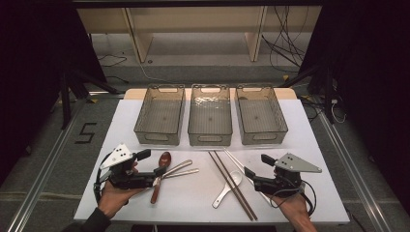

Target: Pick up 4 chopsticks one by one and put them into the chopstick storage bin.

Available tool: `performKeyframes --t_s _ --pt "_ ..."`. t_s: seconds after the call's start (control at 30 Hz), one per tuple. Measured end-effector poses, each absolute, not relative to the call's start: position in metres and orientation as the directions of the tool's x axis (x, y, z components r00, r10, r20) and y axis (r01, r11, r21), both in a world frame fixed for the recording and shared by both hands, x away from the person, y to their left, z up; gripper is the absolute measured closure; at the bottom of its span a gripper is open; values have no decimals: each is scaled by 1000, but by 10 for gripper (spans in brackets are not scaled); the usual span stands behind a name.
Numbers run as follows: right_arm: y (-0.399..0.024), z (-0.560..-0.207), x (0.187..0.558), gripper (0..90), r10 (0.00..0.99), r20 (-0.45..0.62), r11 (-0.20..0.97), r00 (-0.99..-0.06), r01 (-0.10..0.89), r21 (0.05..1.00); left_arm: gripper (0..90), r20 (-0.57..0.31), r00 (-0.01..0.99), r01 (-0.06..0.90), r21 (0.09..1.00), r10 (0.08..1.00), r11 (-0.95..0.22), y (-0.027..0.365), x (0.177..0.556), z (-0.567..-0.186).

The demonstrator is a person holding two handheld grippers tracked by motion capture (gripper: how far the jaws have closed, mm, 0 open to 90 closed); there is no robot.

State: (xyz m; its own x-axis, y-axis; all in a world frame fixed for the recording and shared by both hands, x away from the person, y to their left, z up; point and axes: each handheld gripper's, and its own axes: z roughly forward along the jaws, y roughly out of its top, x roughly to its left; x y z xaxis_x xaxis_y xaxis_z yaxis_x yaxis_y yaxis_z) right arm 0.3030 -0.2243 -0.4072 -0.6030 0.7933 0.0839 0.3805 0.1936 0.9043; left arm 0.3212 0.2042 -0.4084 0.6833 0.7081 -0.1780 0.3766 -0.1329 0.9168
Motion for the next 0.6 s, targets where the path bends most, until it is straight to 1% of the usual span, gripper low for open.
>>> performKeyframes --t_s 0.6 --pt "-226 -404 307 272 802 78 214 -592 407 888 155 -176 675 383 914 716 -137 204 322 -409"
